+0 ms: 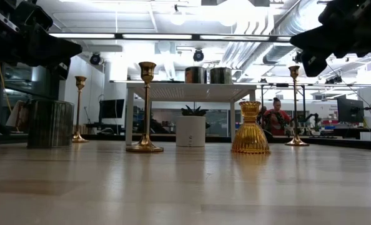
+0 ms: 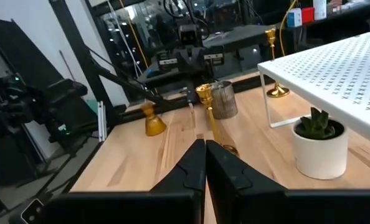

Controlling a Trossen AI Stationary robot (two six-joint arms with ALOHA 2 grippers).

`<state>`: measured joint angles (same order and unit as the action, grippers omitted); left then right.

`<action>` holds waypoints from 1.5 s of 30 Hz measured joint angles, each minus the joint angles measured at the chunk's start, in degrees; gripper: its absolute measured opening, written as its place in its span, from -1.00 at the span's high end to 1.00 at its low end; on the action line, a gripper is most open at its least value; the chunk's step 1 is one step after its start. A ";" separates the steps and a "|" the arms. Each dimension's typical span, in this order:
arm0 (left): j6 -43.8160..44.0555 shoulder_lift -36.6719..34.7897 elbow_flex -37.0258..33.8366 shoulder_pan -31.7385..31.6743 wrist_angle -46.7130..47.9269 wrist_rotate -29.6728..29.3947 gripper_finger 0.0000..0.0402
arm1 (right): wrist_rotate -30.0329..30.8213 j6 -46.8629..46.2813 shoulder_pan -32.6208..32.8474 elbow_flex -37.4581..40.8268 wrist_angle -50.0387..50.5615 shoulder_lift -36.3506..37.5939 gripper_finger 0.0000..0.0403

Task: Pick & Place candle stick holders
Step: Put the orange scented candle on the shelf

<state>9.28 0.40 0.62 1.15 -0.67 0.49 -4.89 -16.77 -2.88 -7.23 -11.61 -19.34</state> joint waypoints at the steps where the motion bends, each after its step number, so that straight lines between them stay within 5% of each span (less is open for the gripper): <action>1: 0.02 0.00 0.00 0.00 0.00 0.00 1.00 | 0.00 0.03 0.06 0.36 0.11 0.71 0.99; 17: 0.00 0.00 0.00 -0.02 0.00 0.00 1.00 | 0.02 0.08 0.01 6.70 -3.41 5.85 0.98; 45: 0.01 0.00 0.00 0.00 0.00 0.00 1.00 | 0.24 0.08 0.01 6.78 -3.07 5.87 0.98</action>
<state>9.29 0.40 0.62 1.15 -0.67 0.49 -4.64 -16.69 -2.87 -0.45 -14.68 -13.47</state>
